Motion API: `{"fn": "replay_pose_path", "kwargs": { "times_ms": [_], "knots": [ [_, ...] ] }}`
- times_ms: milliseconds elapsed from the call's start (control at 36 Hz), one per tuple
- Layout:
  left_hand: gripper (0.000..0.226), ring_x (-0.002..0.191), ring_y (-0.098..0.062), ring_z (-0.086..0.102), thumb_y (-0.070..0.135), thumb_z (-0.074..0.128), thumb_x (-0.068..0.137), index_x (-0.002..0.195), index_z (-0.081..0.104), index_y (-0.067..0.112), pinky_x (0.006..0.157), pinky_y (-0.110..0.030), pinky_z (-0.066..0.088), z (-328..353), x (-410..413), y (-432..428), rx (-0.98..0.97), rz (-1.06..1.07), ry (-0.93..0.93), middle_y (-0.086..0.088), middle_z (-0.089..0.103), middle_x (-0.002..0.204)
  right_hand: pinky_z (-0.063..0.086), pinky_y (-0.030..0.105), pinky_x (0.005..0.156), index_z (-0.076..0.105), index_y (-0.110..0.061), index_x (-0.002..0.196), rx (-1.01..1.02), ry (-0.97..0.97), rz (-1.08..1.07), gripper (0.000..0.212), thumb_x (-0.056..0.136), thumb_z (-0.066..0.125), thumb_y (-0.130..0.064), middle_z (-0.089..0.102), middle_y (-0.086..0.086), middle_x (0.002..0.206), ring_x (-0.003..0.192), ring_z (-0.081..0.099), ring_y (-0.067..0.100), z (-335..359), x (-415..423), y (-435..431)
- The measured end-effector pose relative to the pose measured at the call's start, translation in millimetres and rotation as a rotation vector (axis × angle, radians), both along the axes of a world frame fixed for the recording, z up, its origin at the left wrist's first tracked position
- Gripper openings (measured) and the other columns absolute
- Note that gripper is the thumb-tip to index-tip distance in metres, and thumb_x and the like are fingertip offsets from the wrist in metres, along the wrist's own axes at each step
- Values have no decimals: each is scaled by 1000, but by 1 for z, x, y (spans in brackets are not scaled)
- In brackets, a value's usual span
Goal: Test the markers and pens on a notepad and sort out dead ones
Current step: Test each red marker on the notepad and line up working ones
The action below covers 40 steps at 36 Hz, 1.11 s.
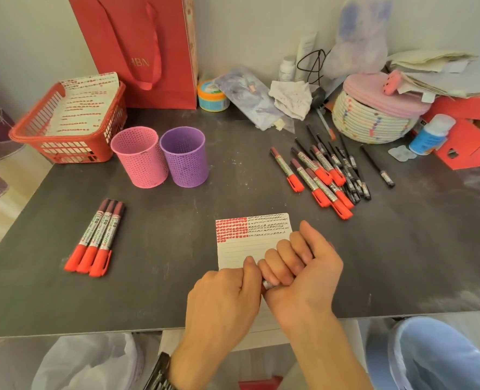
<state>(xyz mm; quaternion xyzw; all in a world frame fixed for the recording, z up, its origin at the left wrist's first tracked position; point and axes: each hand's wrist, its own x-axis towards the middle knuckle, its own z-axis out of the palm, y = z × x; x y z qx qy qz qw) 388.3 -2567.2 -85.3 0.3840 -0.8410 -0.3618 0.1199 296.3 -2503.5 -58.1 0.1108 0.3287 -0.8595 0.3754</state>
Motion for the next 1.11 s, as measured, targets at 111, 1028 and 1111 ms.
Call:
{"fn": "replay_pose_path", "kwargs": {
  "times_ms": [111, 1028, 1111],
  "knots": [
    [56, 49, -19, 48, 46, 31, 99, 59, 55, 15, 56, -35, 45, 8, 11, -3, 100, -43, -6, 1, 55, 45, 19, 20, 35, 28, -24, 46, -112, 90, 151, 48, 85, 56, -32, 19, -8, 39, 34, 10, 10, 5, -8, 8],
    [65, 142, -8, 36, 62, 64, 82, 136, 31, 49, 115, -38, 38, -42, 3, -94, -86, -167, -1, 22, 34, 154, 40, 24, 38, 63, -18, 73, 535, 958, 269, 37, 91, 69, -50, 56, 7, 52, 38, 51, 16, -38, -54, -56],
    [64, 139, -5, 38, 60, 65, 81, 135, 34, 48, 115, -34, 37, -42, 2, -94, -106, -157, 27, 22, 36, 152, 44, 22, 43, 61, -20, 68, 622, 1057, 199, 33, 92, 71, -40, 58, 6, 50, 39, 54, 14, -53, -50, -59]
  ]
}}
